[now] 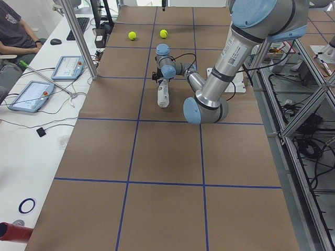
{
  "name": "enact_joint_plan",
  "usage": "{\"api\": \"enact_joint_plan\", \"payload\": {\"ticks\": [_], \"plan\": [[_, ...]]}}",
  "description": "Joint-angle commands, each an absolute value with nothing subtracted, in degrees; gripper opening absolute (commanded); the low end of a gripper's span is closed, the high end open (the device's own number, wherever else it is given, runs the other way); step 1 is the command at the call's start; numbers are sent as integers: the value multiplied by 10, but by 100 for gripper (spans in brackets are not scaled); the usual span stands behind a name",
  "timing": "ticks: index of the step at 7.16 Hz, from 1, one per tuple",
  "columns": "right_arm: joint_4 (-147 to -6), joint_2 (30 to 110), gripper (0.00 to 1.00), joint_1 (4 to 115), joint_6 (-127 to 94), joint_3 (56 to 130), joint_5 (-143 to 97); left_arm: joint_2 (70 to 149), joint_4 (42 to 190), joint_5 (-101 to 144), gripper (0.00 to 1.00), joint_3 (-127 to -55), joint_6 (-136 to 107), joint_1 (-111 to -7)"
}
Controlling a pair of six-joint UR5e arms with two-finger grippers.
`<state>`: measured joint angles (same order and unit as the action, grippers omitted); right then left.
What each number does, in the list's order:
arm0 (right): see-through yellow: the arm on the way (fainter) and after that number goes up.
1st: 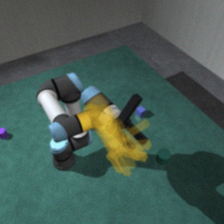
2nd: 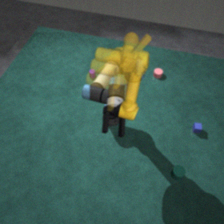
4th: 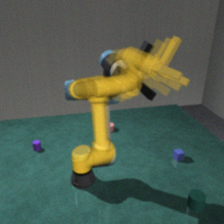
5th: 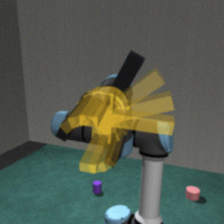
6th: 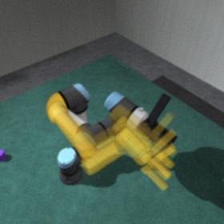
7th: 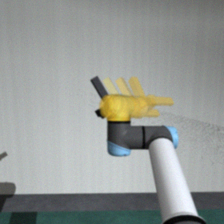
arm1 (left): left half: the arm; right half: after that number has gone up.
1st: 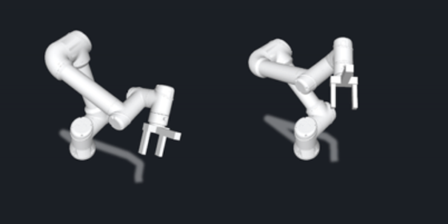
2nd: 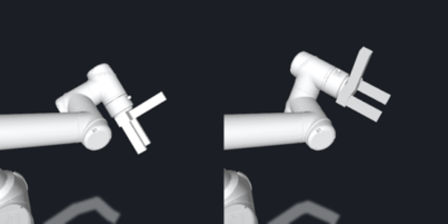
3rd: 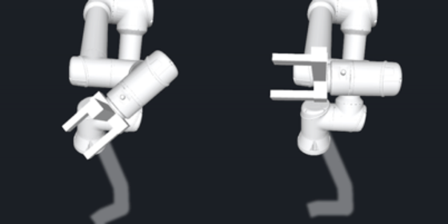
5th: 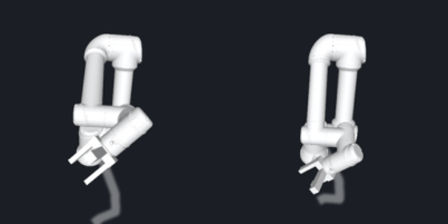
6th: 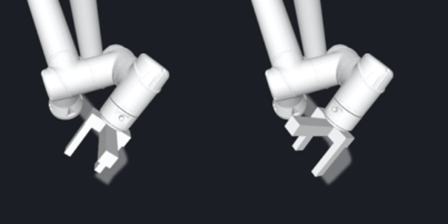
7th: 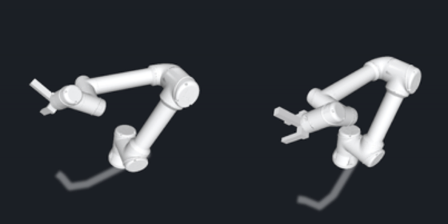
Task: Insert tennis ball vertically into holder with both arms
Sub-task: 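Hold the can with the left gripper and begin tilting it upward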
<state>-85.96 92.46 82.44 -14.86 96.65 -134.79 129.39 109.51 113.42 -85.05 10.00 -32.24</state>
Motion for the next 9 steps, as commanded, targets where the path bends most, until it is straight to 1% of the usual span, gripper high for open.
{"api": "enact_joint_plan", "payload": {"ticks": [1, 7, 8, 9], "plan": [[-860, 925, 99, 824, -149, 966, -1348, 1295, 1095, 1134, 100, -845, 100, -322], [-860, 925, 99, 824, -149, 966, -1348, 1294, 1094, 1133, 99, -841, 103, -323], [-860, 925, 99, 824, -149, 967, -1348, 1295, 1094, 1133, 94, -841, 103, -323], [-860, 925, 99, 824, -149, 967, -1348, 1296, 1095, 1134, 81, -842, 103, -323]]}}
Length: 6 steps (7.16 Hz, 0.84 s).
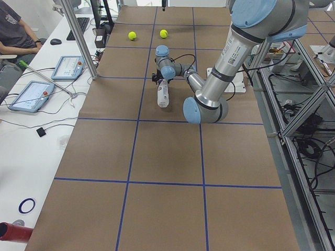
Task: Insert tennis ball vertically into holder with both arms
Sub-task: 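Hold the can with the left gripper and begin tilting it upward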
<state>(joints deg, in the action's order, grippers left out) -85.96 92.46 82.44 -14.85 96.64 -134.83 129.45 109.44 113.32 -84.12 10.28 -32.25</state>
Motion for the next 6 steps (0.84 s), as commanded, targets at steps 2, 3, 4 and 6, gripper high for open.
{"api": "enact_joint_plan", "payload": {"ticks": [2, 3, 4, 6], "plan": [[-860, 925, 99, 824, -149, 968, -1348, 1297, 1095, 1134, 69, -845, 103, -324], [-860, 925, 99, 824, -149, 968, -1348, 1296, 1095, 1134, 66, -847, 103, -327], [-860, 925, 99, 824, -149, 969, -1349, 1297, 1095, 1134, 63, -851, 103, -329], [-860, 925, 99, 824, -149, 971, -1349, 1303, 1104, 1138, 65, -900, 97, -332]]}}
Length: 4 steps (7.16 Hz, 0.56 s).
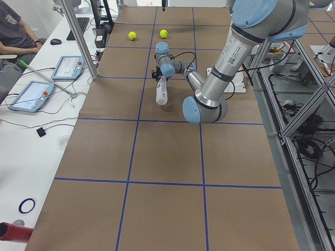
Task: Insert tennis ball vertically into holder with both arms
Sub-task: 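Hold the can with the left gripper and begin tilting it upward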
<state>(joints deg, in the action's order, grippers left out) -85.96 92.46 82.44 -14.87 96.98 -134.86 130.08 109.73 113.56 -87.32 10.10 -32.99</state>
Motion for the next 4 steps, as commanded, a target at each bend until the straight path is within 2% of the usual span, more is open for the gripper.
{"api": "enact_joint_plan", "payload": {"ticks": [1, 4], "plan": [[-860, 925, 99, 824, -149, 972, -1349, 1304, 1129, 1137, 65, -912, 81, -337], [-860, 925, 99, 824, -149, 973, -1350, 1291, 1360, 1137, 63, -895, -48, -345]]}}
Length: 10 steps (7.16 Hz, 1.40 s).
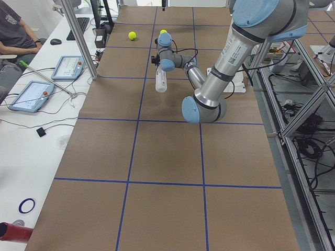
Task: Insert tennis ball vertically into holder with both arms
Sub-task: 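Hold the can with the left gripper and begin tilting it upward, then rotate the can upright with the left gripper and set it on the table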
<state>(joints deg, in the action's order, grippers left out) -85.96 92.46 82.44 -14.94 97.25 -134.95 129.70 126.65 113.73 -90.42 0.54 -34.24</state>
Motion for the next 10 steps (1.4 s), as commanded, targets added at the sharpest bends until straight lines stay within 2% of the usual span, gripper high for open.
{"api": "enact_joint_plan", "payload": {"ticks": [1, 4, 7, 10], "plan": [[-860, 925, 99, 824, -149, 973, -1349, 1291, 1437, 1134, 61, -873, -96, -345], [-860, 925, 99, 824, -149, 973, -1349, 1291, 1701, 1083, 61, -773, -215, -344], [-860, 925, 99, 824, -149, 973, -1350, 1292, 1864, 1009, 62, -751, -293, -339], [-859, 925, 99, 824, -149, 973, -1350, 1316, 2083, 919, 63, -630, -296, -304]]}}
